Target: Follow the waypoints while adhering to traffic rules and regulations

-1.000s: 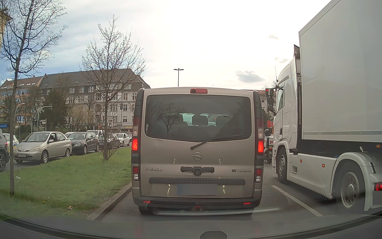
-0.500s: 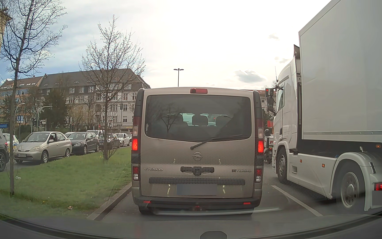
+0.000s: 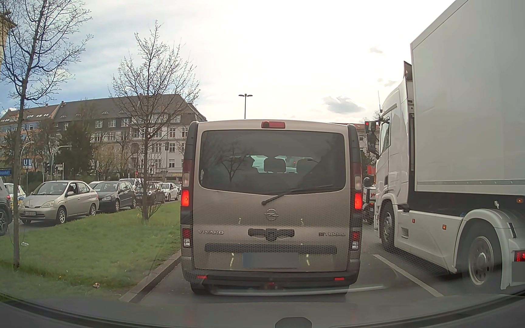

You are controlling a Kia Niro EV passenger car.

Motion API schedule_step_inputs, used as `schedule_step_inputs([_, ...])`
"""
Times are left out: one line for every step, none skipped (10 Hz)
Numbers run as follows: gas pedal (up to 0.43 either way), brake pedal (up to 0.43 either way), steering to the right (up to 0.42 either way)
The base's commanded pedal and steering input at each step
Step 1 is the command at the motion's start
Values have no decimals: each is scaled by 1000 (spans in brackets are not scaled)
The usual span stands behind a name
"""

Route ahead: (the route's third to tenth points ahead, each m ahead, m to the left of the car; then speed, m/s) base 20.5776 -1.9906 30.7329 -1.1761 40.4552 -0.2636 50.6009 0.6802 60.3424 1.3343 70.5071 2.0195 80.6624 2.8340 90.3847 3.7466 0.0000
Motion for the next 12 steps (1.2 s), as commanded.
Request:
schedule_step_inputs([0,299,-3])
schedule_step_inputs([0,299,-3])
schedule_step_inputs([0,299,-3])
schedule_step_inputs([0,299,-3])
schedule_step_inputs([0,299,-3])
schedule_step_inputs([0,299,-3])
schedule_step_inputs([0,299,-3])
schedule_step_inputs([0,299,-3])
schedule_step_inputs([0,299,-3])
schedule_step_inputs([0,299,-3])
schedule_step_inputs([0,299,-3])
schedule_step_inputs([0,299,-3])
